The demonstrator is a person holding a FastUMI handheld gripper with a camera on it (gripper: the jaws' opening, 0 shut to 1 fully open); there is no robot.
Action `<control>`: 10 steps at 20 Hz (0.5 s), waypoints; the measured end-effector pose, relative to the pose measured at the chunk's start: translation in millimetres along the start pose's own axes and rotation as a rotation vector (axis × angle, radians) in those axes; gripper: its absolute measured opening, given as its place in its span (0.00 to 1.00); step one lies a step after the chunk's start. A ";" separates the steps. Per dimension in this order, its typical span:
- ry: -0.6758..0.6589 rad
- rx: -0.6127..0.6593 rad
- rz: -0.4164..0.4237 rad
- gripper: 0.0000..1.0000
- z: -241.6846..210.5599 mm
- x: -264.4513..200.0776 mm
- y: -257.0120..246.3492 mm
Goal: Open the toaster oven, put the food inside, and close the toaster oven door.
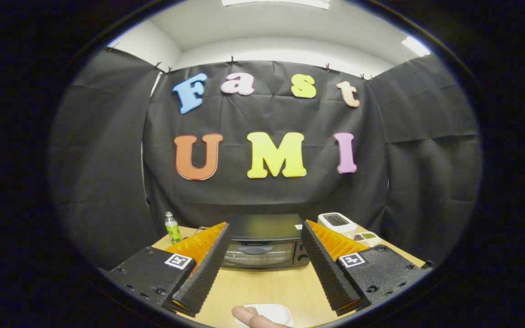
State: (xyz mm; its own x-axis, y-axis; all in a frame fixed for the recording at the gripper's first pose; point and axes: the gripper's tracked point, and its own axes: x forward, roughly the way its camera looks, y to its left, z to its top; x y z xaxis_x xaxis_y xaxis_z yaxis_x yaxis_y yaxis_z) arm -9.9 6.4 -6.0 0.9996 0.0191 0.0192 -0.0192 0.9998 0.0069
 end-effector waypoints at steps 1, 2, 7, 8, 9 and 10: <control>0.007 0.006 0.016 1.00 9.9 -5.0 0.1; -0.014 0.001 0.014 1.00 25.2 -8.0 -3.4; -0.006 -0.073 0.042 1.00 52.5 -22.3 6.6; 0.019 -0.092 0.071 1.00 45.1 -30.0 8.3; 0.019 -0.095 0.082 1.00 38.3 -35.9 7.4; 0.005 -0.088 0.061 1.00 33.0 -40.0 -0.6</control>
State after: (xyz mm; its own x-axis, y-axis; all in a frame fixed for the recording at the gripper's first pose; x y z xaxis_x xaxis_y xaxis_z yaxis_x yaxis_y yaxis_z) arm -50.5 4.7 26.2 0.9967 0.0797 0.0118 -0.0785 0.9935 -0.0820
